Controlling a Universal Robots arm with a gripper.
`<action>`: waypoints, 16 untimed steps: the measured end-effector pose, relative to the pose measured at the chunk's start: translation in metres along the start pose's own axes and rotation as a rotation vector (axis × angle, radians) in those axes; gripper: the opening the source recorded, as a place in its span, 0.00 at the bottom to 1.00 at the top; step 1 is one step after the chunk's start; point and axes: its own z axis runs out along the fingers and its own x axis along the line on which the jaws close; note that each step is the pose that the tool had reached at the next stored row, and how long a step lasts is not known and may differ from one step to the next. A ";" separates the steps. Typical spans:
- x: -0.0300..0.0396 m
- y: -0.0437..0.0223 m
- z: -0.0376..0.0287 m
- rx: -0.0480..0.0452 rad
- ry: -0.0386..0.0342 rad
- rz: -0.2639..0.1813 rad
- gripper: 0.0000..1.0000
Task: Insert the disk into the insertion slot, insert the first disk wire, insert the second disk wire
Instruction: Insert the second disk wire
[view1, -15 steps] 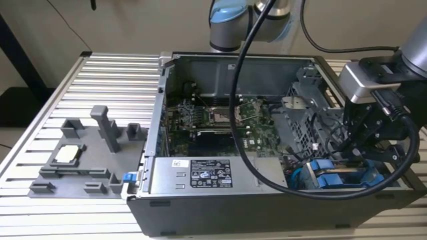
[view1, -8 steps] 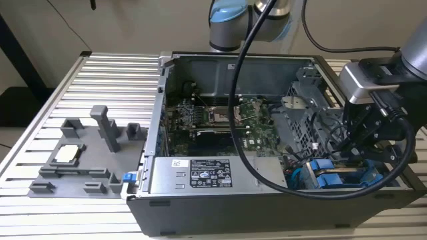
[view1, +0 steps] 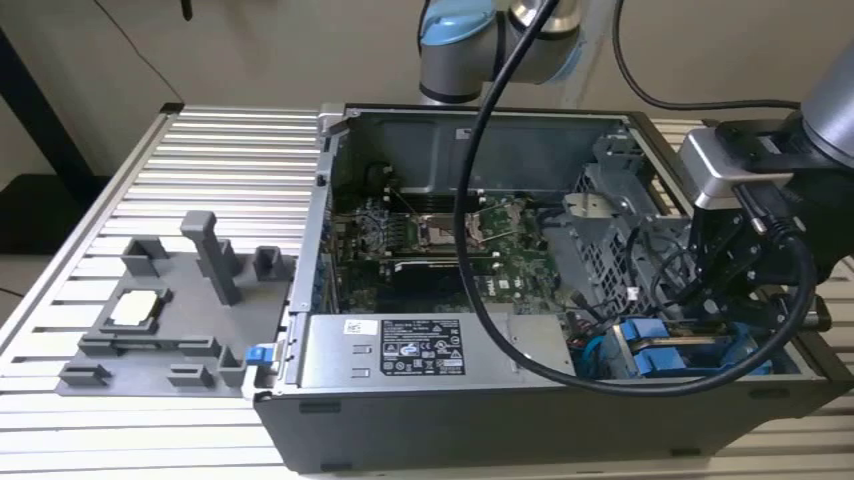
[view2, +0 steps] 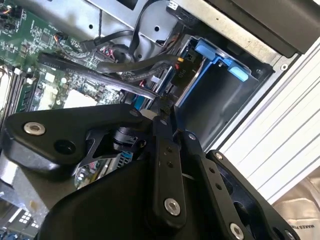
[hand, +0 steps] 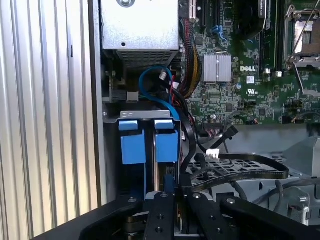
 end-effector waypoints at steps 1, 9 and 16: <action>0.0001 -0.0004 0.0004 0.0001 0.0000 0.003 0.16; 0.0008 -0.0008 0.0078 0.0012 -0.0015 0.014 0.16; 0.0011 -0.0025 0.0120 0.0007 -0.0133 0.015 0.16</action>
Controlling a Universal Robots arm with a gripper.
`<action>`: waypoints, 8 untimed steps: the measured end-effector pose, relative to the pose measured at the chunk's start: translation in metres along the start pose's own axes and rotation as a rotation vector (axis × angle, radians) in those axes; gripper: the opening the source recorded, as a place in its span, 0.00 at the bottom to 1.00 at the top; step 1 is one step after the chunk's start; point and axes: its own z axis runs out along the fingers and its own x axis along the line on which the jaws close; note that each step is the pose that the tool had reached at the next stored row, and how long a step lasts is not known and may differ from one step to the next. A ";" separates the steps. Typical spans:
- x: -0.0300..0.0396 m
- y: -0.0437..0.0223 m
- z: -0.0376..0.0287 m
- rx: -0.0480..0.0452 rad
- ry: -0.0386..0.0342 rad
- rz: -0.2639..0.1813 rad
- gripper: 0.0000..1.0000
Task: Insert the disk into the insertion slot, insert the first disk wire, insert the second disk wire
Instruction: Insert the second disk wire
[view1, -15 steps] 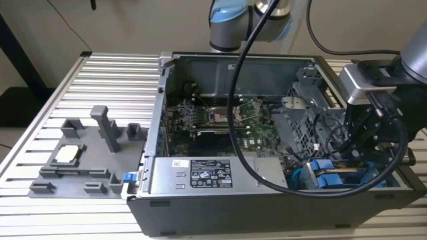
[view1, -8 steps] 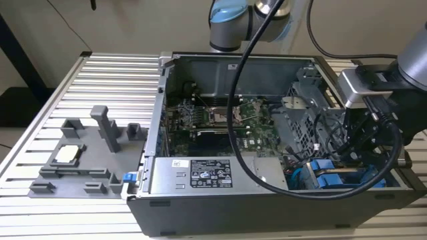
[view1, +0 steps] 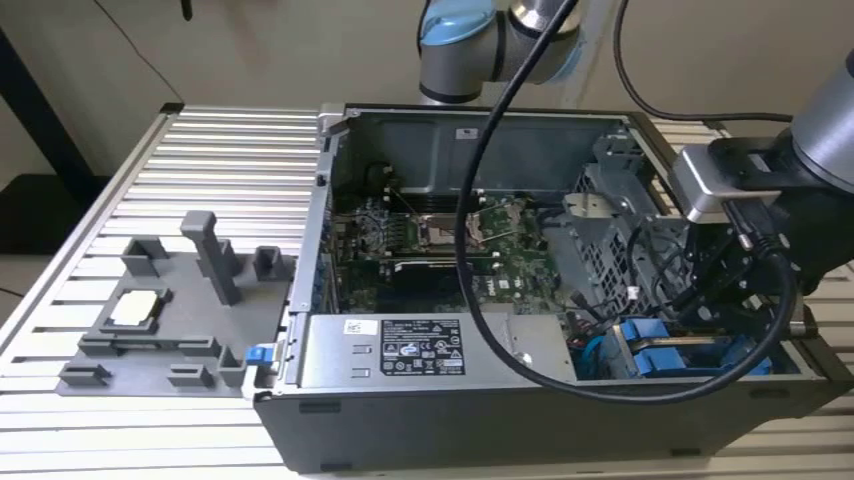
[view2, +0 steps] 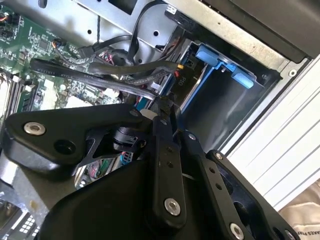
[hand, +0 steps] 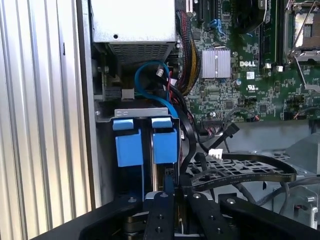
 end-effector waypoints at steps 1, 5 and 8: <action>0.0000 -0.0006 0.0003 0.0000 -0.0003 0.000 0.16; 0.0001 -0.0024 0.0016 -0.0001 -0.0001 0.000 0.16; 0.0003 -0.0029 0.0034 0.0000 -0.0002 0.000 0.16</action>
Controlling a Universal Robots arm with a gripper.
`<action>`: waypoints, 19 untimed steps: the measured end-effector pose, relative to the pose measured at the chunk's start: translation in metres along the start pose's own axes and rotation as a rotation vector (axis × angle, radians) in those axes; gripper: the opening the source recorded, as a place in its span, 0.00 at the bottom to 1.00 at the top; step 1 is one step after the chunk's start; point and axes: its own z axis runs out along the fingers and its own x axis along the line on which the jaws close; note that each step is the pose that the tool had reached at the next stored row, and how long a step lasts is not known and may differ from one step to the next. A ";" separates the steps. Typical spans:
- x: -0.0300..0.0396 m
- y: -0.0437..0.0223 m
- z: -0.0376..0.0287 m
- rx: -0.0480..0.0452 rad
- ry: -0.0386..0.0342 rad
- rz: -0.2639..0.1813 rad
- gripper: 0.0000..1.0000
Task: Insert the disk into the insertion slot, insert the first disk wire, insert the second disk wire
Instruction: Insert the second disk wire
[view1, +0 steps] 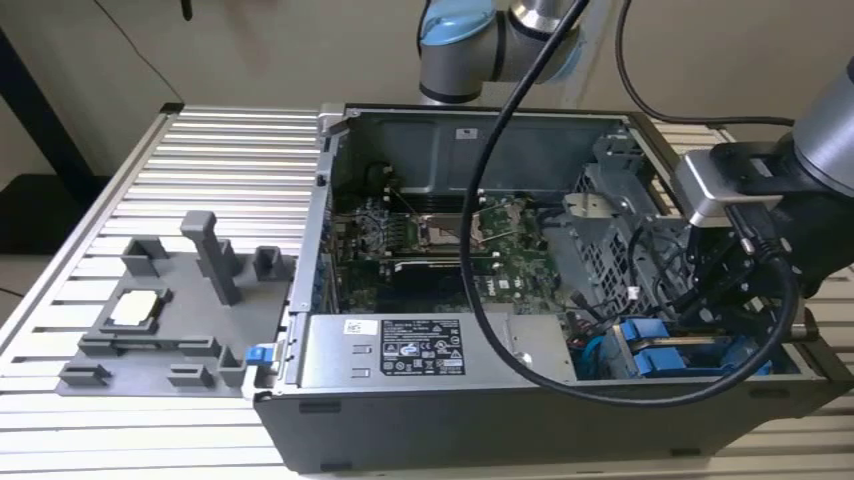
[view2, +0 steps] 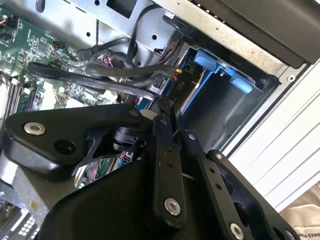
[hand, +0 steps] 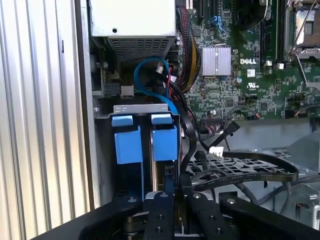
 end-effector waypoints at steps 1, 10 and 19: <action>0.0001 -0.0001 0.0008 0.0000 0.0000 0.000 0.16; 0.0005 -0.0002 0.0041 0.0000 0.0001 0.000 0.16; 0.0000 -0.0004 -0.0007 0.0000 -0.0002 0.000 0.24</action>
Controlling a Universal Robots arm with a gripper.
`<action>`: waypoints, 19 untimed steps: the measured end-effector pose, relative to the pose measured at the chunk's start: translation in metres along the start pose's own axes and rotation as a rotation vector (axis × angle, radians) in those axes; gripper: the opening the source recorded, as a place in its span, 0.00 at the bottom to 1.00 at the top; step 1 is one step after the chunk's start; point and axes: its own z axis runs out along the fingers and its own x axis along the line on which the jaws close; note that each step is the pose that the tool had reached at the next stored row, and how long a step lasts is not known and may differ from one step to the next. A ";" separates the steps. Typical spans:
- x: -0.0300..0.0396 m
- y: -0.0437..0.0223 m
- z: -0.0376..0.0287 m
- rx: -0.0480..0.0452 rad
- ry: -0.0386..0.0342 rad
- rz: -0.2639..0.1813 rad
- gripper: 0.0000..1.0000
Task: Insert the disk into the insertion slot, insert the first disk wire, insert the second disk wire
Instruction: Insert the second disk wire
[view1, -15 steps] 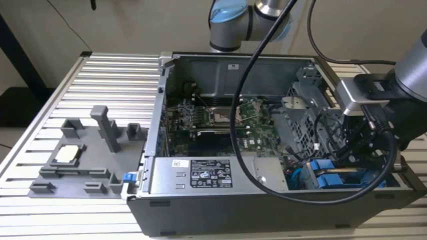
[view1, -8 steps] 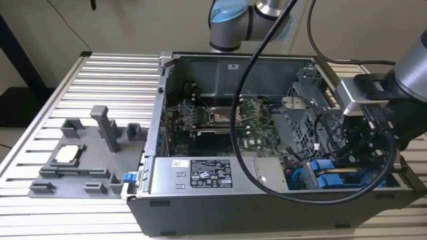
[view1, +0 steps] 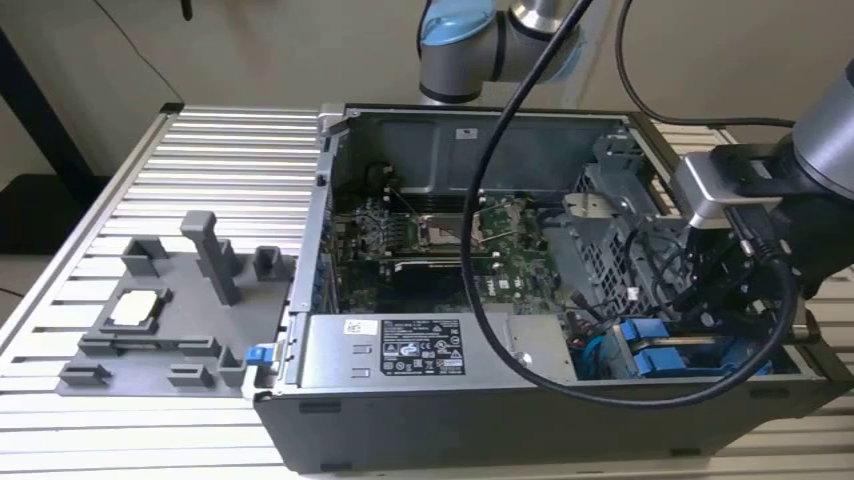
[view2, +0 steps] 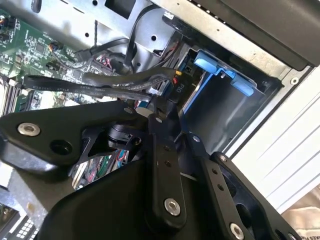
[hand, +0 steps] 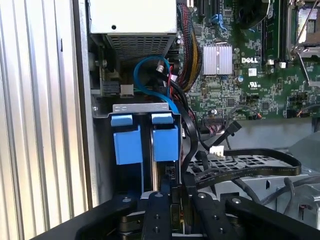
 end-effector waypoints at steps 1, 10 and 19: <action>-0.0003 0.0000 -0.0025 0.0000 0.0002 0.000 0.24; -0.0035 -0.0007 -0.0299 0.0000 0.0002 0.000 0.24; -0.0039 -0.0008 -0.0338 0.0000 0.0001 0.000 0.24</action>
